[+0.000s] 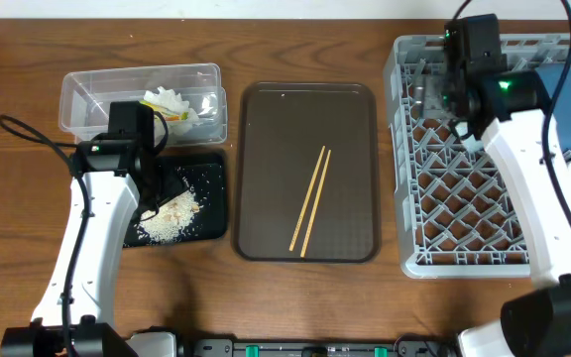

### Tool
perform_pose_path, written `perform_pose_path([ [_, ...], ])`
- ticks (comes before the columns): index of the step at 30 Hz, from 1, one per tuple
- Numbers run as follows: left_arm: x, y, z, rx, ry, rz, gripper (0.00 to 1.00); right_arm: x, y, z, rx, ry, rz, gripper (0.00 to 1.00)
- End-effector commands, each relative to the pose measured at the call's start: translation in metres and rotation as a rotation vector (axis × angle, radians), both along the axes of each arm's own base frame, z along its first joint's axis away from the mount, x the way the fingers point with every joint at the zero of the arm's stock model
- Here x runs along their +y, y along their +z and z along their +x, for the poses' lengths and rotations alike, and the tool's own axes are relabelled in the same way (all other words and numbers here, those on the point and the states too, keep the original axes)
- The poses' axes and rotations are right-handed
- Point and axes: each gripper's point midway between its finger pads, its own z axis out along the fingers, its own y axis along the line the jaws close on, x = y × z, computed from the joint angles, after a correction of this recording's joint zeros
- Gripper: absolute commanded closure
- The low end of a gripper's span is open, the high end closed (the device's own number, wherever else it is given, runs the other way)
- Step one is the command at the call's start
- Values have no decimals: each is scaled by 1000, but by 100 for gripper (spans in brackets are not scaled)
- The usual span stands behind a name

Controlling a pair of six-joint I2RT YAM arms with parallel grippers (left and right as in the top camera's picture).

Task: Sort waste into correct bins and load items into the dishwasher rack
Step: 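Reach the right gripper down and grasp one wooden chopstick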

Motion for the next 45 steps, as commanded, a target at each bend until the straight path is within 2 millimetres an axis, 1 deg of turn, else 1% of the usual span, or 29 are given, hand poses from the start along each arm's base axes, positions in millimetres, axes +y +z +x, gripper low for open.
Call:
perform_pose_path([
  [1, 2, -4, -5, 18, 14, 3, 31, 65, -7, -14, 65, 188, 207, 16],
  [5, 2, -4, -5, 18, 14, 3, 30, 99, -20, -30, 130, 239, 218, 16],
  [10, 2, -4, -5, 18, 14, 3, 30, 137, -47, -49, 232, 247, 222, 17],
  [13, 2, -4, -5, 18, 14, 3, 30, 147, -71, -56, 302, 174, 197, 18],
  [15, 2, -4, -5, 18, 14, 3, 30, 151, -89, -62, 349, 120, 174, 18],
  [17, 2, -4, -5, 18, 14, 3, 31, 154, -107, -69, 402, 61, 148, 20],
  [22, 2, -4, -5, 18, 14, 3, 31, 166, -146, -81, 495, 27, 102, 25],
  [24, 2, -4, -5, 18, 14, 3, 30, 170, -161, -87, 530, 28, 79, 26],
  [27, 2, -4, -5, 18, 14, 3, 30, 172, -178, -96, 579, 2, 52, 25],
  [30, 2, -4, -5, 18, 14, 3, 31, 174, -191, -102, 610, -24, 35, 25],
  [33, 2, -4, -5, 18, 14, 3, 31, 173, -200, -104, 625, -40, 19, 26],
  [39, 2, -4, -5, 18, 14, 3, 30, 160, -207, -106, 616, -88, -33, 28],
  [45, 2, -4, -5, 18, 14, 3, 31, 154, -226, -115, 628, -97, -40, 28],
])
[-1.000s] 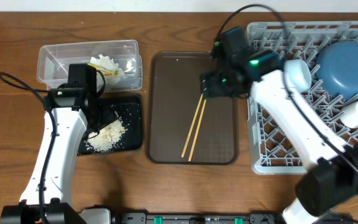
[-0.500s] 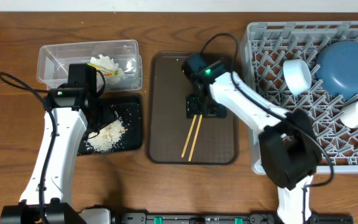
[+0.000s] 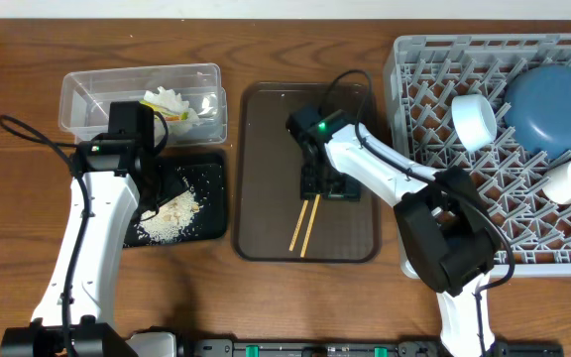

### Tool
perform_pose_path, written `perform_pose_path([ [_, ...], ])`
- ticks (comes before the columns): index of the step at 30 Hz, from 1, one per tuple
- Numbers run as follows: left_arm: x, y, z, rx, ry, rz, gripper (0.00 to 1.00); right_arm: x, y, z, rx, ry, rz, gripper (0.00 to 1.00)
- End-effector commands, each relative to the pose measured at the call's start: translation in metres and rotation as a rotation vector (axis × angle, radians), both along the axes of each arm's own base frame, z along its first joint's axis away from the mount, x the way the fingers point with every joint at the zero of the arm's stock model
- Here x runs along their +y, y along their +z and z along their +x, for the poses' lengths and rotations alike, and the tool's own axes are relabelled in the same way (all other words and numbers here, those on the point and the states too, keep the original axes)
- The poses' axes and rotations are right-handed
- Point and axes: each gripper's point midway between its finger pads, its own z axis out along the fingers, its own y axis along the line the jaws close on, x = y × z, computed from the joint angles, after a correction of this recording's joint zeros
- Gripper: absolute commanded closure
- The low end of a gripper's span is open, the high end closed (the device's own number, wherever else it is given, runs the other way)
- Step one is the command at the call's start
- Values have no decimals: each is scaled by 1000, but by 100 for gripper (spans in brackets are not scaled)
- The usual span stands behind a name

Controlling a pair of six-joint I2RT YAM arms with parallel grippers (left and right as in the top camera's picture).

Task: Sort waste into correct bins and load items into the dishwasher rack
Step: 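Reach the right gripper down and grasp one wooden chopstick, then carry the chopstick to the rack and insert it upright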

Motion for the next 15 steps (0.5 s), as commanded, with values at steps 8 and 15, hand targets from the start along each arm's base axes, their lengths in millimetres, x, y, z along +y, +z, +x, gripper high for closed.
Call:
perform_pose_path([
  [8, 2, -4, -5, 18, 14, 3, 31, -10, -18, -13, 21, -14, -46, 39],
  [15, 2, -4, -5, 18, 14, 3, 31, -24, -17, -11, 41, -50, -58, 84],
])
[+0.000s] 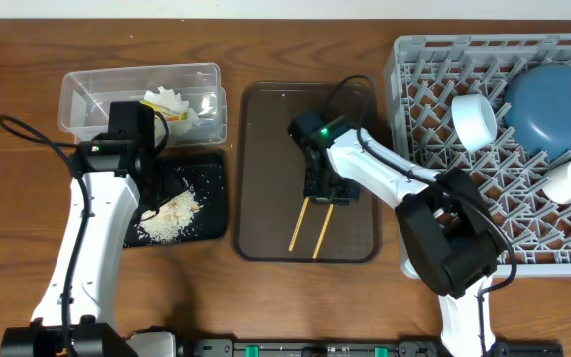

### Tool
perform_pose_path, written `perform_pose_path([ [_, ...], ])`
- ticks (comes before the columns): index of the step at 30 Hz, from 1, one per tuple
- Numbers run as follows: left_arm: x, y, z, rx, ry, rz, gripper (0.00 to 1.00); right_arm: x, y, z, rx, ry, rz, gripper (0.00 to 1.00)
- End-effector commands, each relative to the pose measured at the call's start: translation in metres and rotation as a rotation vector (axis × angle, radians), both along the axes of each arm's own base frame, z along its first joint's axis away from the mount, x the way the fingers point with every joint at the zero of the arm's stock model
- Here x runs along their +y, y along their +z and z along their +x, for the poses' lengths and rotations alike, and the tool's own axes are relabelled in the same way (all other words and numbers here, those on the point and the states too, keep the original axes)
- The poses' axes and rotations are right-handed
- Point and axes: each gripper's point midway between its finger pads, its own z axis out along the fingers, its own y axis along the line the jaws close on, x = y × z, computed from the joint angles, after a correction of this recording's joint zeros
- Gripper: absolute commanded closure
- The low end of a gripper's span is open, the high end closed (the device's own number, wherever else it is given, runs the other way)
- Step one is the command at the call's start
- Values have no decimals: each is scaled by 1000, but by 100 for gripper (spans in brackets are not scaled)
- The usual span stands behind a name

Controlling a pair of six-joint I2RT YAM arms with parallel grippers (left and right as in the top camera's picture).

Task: Sort waste into correct bins and load items into the dishwasher rack
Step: 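Carry the chopstick to the rack and insert it upright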

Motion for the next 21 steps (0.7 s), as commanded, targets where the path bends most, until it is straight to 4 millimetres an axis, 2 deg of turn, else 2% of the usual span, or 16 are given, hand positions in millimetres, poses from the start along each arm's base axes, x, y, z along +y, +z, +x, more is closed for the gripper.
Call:
perform_pose_path([
  [1, 2, -4, -5, 18, 14, 3, 30, -22, -12, -3, 31, -32, -64, 87],
  [3, 2, -4, -5, 18, 14, 3, 31, -26, -12, -1, 36, -32, -59, 99],
  [8, 2, -4, -5, 18, 14, 3, 31, -33, -7, 9, 45, -5, -10, 99],
  [11, 2, -4, -5, 18, 14, 3, 30, -37, 7, 20, 27, 26, 36, 99],
  [13, 2, -4, -5, 18, 14, 3, 31, -42, 23, 29, -6, 37, 55, 99],
  [17, 2, -4, -5, 18, 14, 3, 31, -49, 68, 50, -125, 99, 109, 99],
  [21, 2, -4, -5, 18, 14, 3, 31, -66, 122, 63, -273, 155, 148, 99],
])
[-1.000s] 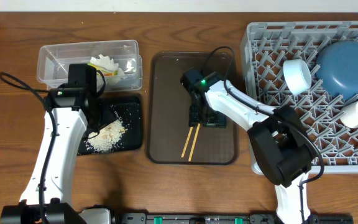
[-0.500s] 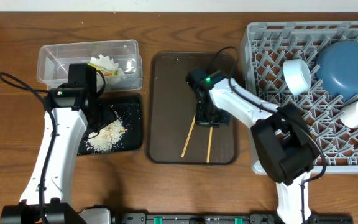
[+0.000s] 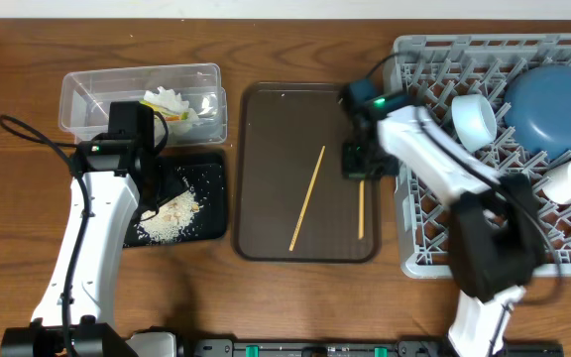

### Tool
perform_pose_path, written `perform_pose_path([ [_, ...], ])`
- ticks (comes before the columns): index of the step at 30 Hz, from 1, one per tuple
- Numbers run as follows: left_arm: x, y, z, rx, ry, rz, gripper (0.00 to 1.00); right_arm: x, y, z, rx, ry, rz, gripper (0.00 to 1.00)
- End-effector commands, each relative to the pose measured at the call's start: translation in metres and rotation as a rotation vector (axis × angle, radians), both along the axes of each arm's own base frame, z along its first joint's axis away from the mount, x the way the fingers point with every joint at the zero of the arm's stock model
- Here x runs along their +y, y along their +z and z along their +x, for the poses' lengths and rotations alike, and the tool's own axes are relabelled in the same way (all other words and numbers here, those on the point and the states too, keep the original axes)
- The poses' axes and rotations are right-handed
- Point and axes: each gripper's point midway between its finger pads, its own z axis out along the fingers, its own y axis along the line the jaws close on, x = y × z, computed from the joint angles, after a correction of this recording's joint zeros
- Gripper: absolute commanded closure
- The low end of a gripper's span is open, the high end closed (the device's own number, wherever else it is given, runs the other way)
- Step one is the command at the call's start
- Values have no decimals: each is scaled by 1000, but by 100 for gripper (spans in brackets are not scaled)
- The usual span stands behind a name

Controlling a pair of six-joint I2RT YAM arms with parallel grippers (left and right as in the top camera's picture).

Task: Sort waste into correct bins and load items into the dishwasher rack
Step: 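Carry the chopstick to the rack and insert it upright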

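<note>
One wooden chopstick [image 3: 307, 198] lies slanted on the brown tray [image 3: 266, 129]. A second chopstick [image 3: 361, 210] points straight toward the table's front by the tray's right rim, its top end under my right gripper [image 3: 359, 169], which looks shut on it. The grey dishwasher rack [image 3: 434, 238] stands just right of that. My left gripper [image 3: 153, 194] hovers over the black tray [image 3: 211, 169] of food crumbs [image 3: 170, 216]; its fingers do not show clearly against the dark tray.
The rack holds a blue bowl [image 3: 553, 104], a white cup [image 3: 474, 119] and another white cup at its right edge. A clear bin [image 3: 97, 84] with crumpled paper waste [image 3: 171, 103] stands behind the black tray.
My right gripper has moved from the tray's middle to its right rim, next to the rack. One chopstick went with it and now points straight forward; the other lies slanted as at first.
Both chopsticks lay side by side on the tray while my right arm was over the rack. Then the right gripper was down on their upper ends, then the pair was splayed apart. Now one chopstick is at the tray's right rim. The left arm has stayed still.
</note>
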Motion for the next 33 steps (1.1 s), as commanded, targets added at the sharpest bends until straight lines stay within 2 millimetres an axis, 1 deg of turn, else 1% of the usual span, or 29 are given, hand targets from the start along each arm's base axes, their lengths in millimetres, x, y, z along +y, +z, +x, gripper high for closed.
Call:
perform_pose_path([
  [1, 2, -4, -5, 17, 14, 3, 31, -12, 69, 19, -194, 104, 50, 99],
  [4, 2, -4, -5, 17, 14, 3, 31, -33, 94, 20, -255, 130, 46, 99],
  [6, 2, -4, -5, 17, 14, 3, 30, -50, 102, 19, -265, 136, 30, 99],
  [8, 2, -4, -5, 17, 14, 3, 30, -66, 101, 18, -250, 117, 12, 99],
  [11, 2, -4, -5, 17, 14, 3, 31, -87, 91, 16, -208, 73, -2, 99],
  [15, 2, -4, -5, 17, 14, 3, 31, -105, 75, 13, -157, 28, -12, 99],
  [17, 2, -4, -5, 17, 14, 3, 31, -108, 65, 11, -129, 21, -16, 99],
  [22, 2, -4, -5, 17, 14, 3, 31, -108, 41, 6, -69, 54, -25, 99],
  [27, 2, -4, -5, 17, 14, 3, 31, -104, 22, 5, -13, 65, -17, 99],
  [29, 2, -4, -5, 18, 14, 3, 31, -102, 18, 6, -8, 71, -17, 98],
  [32, 2, -4, -5, 18, 14, 3, 31, -102, 19, 9, -22, 71, -15, 84],
  [33, 2, -4, -5, 17, 14, 3, 31, -101, 21, 10, -31, 72, -14, 81],
])
